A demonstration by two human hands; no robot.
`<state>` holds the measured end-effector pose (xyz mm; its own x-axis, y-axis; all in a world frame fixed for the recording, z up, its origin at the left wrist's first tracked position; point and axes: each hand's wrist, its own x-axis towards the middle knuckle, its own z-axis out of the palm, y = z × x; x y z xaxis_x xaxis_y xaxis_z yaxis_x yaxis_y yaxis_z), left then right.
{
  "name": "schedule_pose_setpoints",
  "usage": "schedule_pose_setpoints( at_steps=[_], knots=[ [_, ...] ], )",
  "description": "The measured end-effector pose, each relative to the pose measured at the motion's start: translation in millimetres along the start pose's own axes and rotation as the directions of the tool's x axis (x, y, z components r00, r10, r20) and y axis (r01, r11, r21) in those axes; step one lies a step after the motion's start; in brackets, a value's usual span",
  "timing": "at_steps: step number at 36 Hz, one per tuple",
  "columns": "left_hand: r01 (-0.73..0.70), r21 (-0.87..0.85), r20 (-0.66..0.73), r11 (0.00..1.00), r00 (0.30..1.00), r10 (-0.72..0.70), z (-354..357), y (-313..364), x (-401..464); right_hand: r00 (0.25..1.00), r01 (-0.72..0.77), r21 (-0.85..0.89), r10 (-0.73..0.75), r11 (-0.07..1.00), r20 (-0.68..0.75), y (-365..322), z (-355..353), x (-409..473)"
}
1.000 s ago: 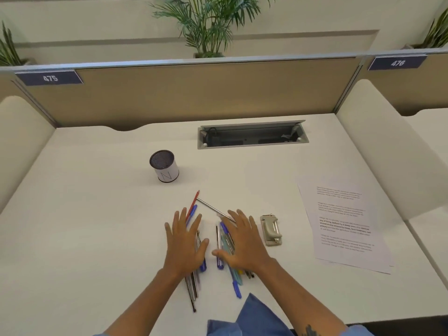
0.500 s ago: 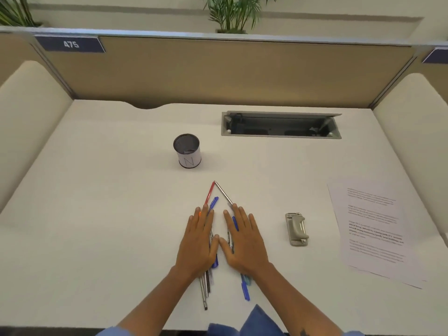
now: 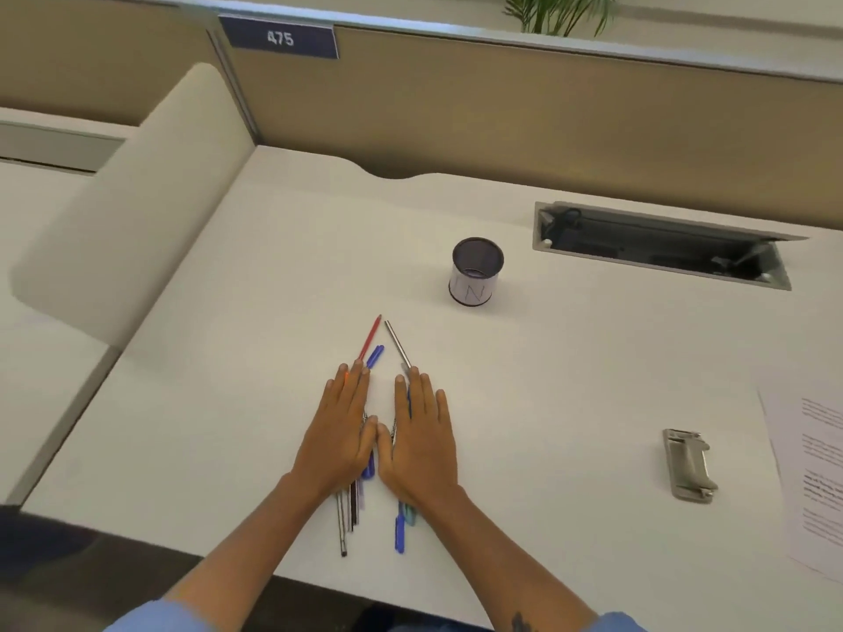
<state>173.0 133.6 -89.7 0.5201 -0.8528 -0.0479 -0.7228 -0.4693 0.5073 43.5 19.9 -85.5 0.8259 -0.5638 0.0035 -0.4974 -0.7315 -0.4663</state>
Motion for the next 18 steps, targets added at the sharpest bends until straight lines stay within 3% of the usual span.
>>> schedule_pose_setpoints(
  at_steps=[18],
  knots=[
    [0.086,0.037,-0.024,0.996,0.996,-0.085,-147.7,-230.2,-38.0,0.995,0.070,0.059,-0.074,0.996,0.064,-236.4,120.1,94.8]
  ],
)
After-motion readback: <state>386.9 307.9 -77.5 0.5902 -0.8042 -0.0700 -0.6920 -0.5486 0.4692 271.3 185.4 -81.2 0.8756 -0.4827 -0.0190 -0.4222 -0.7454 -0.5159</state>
